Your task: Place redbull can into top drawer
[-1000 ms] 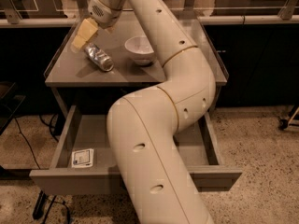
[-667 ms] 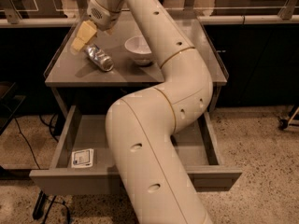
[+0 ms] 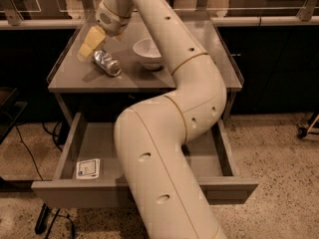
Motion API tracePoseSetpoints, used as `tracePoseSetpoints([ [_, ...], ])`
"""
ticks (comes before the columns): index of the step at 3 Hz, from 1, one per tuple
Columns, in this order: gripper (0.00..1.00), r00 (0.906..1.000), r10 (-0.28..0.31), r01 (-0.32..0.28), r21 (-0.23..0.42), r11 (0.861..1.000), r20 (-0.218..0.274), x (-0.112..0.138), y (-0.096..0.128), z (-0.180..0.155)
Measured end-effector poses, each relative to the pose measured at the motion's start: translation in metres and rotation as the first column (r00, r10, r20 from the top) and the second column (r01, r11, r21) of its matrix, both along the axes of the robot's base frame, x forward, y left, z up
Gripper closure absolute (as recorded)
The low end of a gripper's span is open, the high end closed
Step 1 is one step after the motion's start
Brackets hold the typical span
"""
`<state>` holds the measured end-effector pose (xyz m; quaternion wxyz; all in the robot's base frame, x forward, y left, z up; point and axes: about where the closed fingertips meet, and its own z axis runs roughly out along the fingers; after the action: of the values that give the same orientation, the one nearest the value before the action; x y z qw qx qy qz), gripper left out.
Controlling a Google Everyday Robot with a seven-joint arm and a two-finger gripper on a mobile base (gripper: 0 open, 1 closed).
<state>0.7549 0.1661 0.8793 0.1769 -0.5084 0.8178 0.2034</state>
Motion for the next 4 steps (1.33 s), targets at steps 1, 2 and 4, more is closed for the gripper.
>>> tracePoseSetpoints([
  [1,0.00,0.9997,-0.011,0.011,-0.001,1.000,-0.021,0.003,-0.001,-0.012],
  [2,0.00,0.9992,-0.018,0.018,-0.003,1.000,-0.037,0.004,-0.002,-0.020],
  [4,0.00,0.9989,-0.033,0.033,0.018,0.999,-0.033,0.014,0.009,-0.033],
])
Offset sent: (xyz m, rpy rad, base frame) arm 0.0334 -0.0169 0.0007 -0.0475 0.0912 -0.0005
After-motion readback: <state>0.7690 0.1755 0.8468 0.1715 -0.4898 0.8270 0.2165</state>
